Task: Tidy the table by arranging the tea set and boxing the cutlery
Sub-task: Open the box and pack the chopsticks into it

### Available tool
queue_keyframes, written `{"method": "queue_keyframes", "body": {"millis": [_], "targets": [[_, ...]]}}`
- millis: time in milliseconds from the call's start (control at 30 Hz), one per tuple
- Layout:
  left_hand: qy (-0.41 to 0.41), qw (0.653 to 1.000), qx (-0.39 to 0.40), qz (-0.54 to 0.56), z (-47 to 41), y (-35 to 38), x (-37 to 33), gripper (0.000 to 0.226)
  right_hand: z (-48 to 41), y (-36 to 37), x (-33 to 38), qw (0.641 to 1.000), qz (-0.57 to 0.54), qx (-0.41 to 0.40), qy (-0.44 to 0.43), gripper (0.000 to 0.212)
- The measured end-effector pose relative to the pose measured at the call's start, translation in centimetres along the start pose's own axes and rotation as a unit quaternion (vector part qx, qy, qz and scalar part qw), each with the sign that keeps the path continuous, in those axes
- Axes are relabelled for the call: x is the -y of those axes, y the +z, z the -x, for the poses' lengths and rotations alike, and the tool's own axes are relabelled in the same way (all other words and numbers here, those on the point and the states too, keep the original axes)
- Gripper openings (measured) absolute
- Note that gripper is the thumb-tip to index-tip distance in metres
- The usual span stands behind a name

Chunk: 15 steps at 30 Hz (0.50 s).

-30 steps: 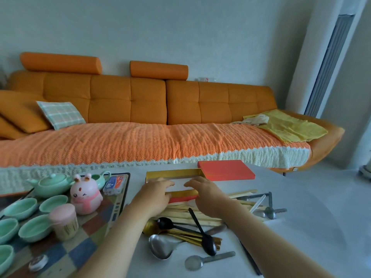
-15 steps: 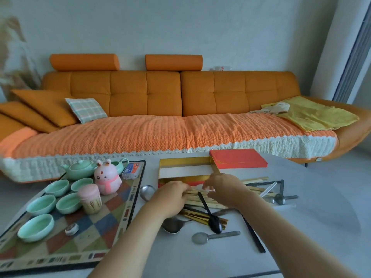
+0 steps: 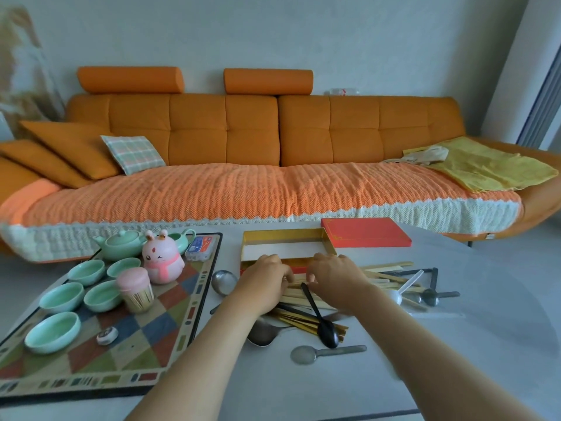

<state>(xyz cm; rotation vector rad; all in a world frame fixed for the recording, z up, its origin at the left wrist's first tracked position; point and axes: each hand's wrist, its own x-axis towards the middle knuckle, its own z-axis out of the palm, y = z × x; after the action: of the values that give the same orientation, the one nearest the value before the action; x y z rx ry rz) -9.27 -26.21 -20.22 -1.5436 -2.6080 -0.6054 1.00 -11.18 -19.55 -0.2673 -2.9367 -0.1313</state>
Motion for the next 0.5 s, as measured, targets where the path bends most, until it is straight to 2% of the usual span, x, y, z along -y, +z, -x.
{"method": "queue_keyframes", "body": {"millis": [200, 300, 400, 500], "targets": [[-0.024, 0.999, -0.010, 0.041, -0.8, -1.1, 0.8, 0.015, -0.8, -1.2, -0.6, 0.993, -0.114, 0.002, 0.025, 0.016], [-0.017, 0.996, -0.078, 0.031, -1.4, -2.5, 1.5, 0.016, -1.4, -1.5, -1.3, 0.976, -0.213, -0.001, 0.051, 0.018], [-0.007, 0.987, -0.160, -0.008, -1.8, -3.5, 2.7, 0.015, -2.3, -1.3, -2.3, 0.973, -0.218, -0.057, 0.049, 0.028], [-0.020, 0.983, -0.181, -0.032, -1.7, -3.0, 4.0, 0.020, -3.4, -0.9, -2.9, 0.969, -0.205, -0.123, 0.058, 0.034]]}}
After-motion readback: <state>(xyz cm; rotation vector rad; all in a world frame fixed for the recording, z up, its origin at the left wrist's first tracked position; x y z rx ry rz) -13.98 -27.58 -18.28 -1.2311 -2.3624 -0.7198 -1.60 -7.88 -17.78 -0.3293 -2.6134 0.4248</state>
